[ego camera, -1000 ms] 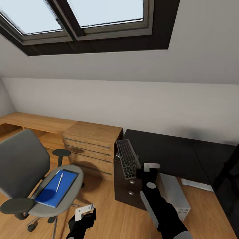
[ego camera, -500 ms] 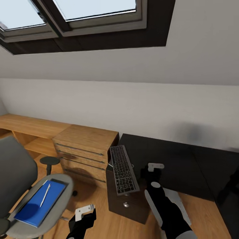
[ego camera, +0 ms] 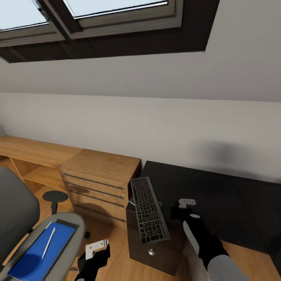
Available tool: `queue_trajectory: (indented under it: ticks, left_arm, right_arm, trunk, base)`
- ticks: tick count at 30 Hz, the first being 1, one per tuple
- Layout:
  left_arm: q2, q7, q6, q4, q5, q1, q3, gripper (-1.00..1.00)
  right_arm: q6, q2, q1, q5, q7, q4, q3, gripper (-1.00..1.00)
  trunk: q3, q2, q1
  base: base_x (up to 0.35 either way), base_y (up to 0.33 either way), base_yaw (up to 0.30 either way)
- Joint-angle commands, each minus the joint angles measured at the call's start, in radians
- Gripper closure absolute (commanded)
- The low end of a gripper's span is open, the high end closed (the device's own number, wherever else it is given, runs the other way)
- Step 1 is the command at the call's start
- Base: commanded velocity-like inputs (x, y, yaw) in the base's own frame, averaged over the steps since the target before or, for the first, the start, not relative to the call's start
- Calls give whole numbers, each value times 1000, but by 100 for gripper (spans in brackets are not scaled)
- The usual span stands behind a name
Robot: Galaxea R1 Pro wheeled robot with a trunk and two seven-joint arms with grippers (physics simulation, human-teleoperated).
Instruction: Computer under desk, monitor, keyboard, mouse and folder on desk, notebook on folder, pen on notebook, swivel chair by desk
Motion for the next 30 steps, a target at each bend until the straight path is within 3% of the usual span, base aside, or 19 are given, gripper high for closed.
queue_trajectory:
  ticks: [1,4,8,12,17,30]
  left_arm:
    - [3,8,3,-2,9,0,-1,-100]
    - [5,9,3,-3,9,0,-2,-100]
    - [5,9,2,-4,9,0,-2,-100]
    - [7,8,-4,-5,10,0,-2,-100]
    - [6,6,-60,-4,10,0,-3,-100]
    - [7,5,-71,-4,9,0,-4,-100]
  right_arm:
    - [-20,-8,-33,-12,-3,59,3,100]
    - [-80,-22,-99,-14,-2,195,2,100]
    - [-133,-26,-125,-14,6,252,2,100]
    - [-154,-28,-129,-14,86,262,2,100]
    - [-177,-38,-129,-14,177,265,1,100]
    - [-182,-39,-130,-14,196,263,1,100]
  trunk:
    - [-1,-1,1]
    - [-1,-1,1]
    - [-1,-1,1]
    - [-1,-1,1]
    - [-1,-1,1]
    - [-1,-1,1]
  base:
    - [293,34,0]
    - [266,12,0]
    - [83,3,0]
    - [134,0,0]
    - [196,0,0]
    - [100,0,0]
